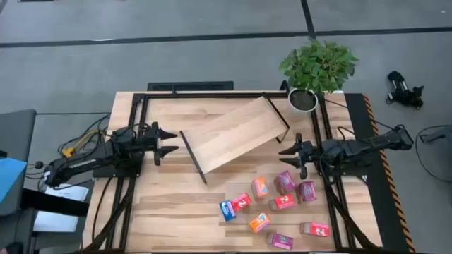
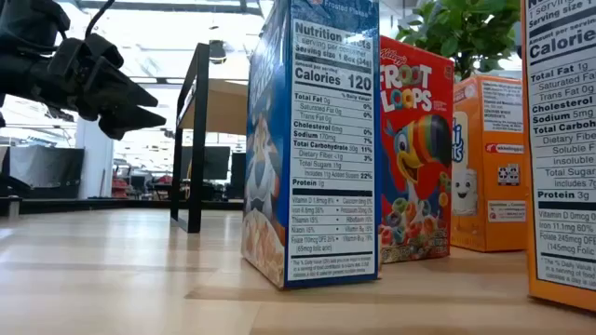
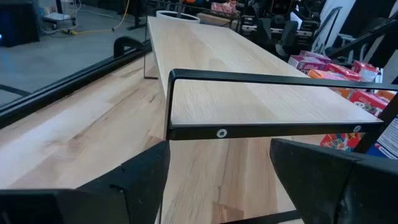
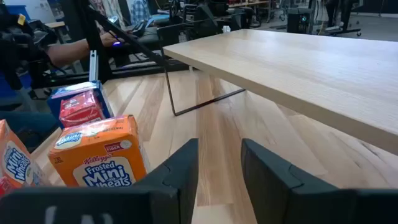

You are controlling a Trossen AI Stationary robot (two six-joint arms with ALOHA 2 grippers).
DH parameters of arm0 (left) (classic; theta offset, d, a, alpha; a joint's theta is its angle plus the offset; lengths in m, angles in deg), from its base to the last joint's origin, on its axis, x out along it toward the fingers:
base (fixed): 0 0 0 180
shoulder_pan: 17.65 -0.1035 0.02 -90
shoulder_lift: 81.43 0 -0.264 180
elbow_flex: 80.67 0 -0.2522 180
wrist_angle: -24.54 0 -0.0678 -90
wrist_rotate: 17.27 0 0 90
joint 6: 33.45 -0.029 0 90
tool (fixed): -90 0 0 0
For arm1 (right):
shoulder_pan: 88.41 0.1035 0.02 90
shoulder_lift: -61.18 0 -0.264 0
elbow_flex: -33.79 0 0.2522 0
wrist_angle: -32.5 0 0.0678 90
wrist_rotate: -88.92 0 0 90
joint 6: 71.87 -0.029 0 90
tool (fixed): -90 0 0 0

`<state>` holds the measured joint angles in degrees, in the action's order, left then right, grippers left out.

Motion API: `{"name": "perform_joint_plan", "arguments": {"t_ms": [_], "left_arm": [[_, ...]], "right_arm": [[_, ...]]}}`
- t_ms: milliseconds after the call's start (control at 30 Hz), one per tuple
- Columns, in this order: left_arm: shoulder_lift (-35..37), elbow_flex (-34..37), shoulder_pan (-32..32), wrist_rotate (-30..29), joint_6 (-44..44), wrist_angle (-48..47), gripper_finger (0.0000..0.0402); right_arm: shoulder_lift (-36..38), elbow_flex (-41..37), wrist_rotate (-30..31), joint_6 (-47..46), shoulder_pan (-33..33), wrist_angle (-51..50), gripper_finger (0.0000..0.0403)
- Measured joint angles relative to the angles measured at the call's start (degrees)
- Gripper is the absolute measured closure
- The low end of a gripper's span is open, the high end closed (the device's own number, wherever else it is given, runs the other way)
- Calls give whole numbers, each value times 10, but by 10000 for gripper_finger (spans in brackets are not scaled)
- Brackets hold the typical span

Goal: Stack cereal on shelf

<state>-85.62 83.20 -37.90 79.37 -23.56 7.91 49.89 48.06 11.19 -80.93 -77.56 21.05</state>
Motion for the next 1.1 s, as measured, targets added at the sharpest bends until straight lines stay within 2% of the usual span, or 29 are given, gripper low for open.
{"name": "perform_joint_plan", "arguments": {"t_ms": [300, 800, 1100], "left_arm": [[0, 0, 0, 0, 0, 0, 133], [0, 0, 0, 0, 0, 0, 133], [0, 0, 0, 0, 0, 0, 133]], "right_arm": [[0, 0, 0, 0, 0, 0, 266], [0, 0, 0, 0, 0, 0, 252], [0, 0, 0, 0, 0, 0, 262]]}}
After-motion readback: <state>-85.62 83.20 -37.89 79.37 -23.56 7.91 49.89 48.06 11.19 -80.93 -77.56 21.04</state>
